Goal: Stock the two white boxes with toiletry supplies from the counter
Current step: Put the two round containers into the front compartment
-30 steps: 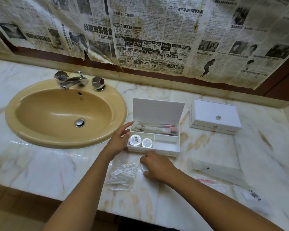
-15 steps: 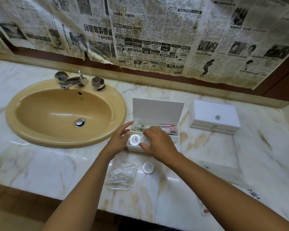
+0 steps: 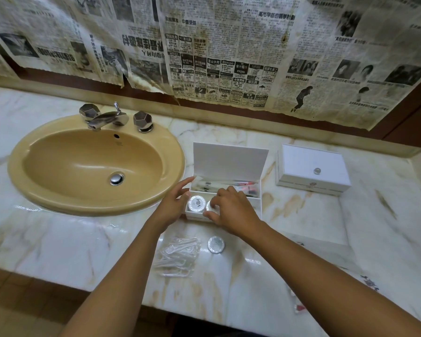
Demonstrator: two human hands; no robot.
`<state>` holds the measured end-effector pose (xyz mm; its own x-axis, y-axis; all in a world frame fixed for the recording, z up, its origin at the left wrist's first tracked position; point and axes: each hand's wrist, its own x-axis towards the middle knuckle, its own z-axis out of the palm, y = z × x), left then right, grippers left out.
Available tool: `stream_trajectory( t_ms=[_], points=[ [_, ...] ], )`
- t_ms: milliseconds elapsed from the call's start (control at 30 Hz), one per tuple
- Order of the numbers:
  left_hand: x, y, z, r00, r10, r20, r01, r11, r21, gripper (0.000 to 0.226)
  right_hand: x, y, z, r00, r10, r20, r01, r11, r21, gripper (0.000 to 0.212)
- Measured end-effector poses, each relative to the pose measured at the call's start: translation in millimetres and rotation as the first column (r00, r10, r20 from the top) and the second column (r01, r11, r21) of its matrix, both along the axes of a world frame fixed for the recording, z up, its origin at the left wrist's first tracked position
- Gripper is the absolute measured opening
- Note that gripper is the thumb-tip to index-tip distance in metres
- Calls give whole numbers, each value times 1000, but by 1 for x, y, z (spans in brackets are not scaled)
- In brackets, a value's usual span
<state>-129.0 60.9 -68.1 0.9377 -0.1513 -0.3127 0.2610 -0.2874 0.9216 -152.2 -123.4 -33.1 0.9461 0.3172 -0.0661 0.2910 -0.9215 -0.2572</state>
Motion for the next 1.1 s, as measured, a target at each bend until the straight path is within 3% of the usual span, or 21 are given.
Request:
stream_trajectory(
  t_ms=[233, 400, 633, 800, 1100],
  points=[
    [-1, -1, 4, 1000, -6, 0, 6, 1000, -11, 41, -6, -1, -3, 992, 18, 122, -24, 999, 42, 33],
    [1, 0, -1, 1000, -2, 11, 2, 1000, -23, 41, -23, -1, -16, 957, 49, 287, -109, 974, 199, 18],
    [0, 0, 1, 1000, -7, -1, 7, 1000, -9, 40, -47, -1, -34, 982, 179, 58, -186, 967, 174, 23],
    [0, -1, 1, 1000, 2, -8, -2, 1000, -6, 40, -50, -3, -36, 971, 188, -147, -190, 982, -1, 42],
    [1, 0, -1, 1000, 8, -15, -8, 1000, -10, 40, -49, -2, -37, 967, 185, -176, -190, 982, -12, 35]
  ],
)
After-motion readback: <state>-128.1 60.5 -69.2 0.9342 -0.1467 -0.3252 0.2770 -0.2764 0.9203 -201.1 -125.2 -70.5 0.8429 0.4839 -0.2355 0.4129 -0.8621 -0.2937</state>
